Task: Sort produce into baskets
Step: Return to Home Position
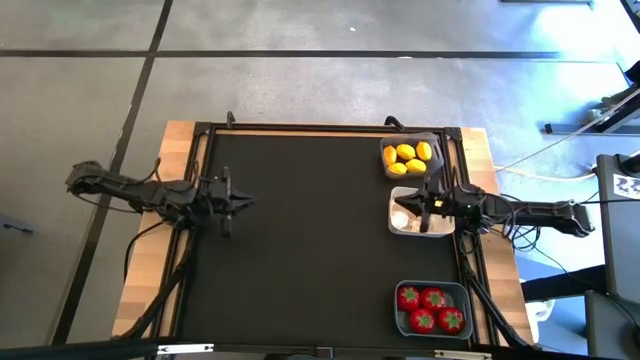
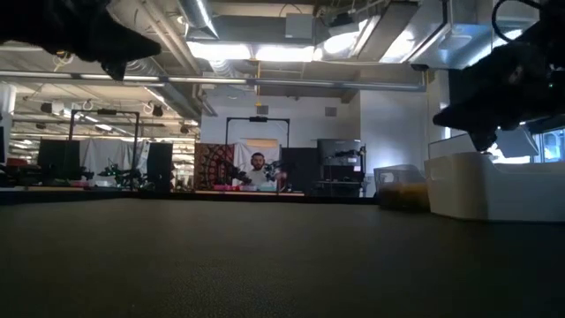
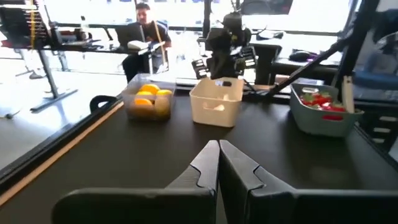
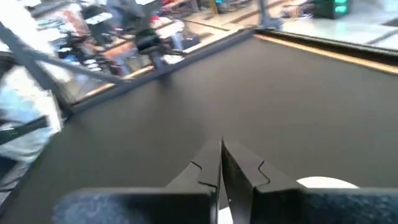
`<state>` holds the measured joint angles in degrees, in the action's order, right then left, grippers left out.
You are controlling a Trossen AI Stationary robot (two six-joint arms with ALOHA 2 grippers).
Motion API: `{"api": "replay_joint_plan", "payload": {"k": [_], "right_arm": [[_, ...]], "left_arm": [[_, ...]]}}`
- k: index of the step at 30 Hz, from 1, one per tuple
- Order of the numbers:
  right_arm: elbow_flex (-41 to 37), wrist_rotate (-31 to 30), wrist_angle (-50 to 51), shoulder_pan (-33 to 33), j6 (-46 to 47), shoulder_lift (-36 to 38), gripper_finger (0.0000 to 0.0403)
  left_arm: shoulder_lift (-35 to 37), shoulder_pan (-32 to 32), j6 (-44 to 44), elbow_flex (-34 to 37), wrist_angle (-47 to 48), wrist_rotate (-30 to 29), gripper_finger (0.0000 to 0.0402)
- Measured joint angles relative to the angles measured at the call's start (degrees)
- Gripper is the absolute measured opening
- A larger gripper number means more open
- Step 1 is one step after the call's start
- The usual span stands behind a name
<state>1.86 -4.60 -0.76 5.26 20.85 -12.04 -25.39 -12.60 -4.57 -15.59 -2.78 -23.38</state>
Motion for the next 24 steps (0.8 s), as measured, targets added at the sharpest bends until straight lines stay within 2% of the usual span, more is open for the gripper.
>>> {"api": "replay_joint_plan", "payload": {"k": [5,9,14,19,24], "right_arm": [[-1.1,2.7,-2.8,0.0,-2.9,0.0,0.0017],[-1.1,3.7,-2.6,0.0,-4.6,0.0,0.0017],[-1.2,8.4,-2.7,0.0,-4.7,0.0,0.0017],[-1.2,9.3,-2.6,0.0,-4.7,0.0,0.0017],[-1.3,9.4,-1.8,0.0,-4.7,0.0,0.0017]], "left_arm": [[5.7,2.3,-0.5,4.9,-4.1,2.5,0.0004],[11.1,3.0,-3.7,9.6,-3.8,4.1,0.0004],[19.4,2.9,-5.8,15.2,-3.0,6.1,0.0004],[25.4,3.0,-0.6,15.1,-0.2,8.3,0.0004],[24.5,4.3,0.4,15.1,0.0,8.3,0.0003]]}}
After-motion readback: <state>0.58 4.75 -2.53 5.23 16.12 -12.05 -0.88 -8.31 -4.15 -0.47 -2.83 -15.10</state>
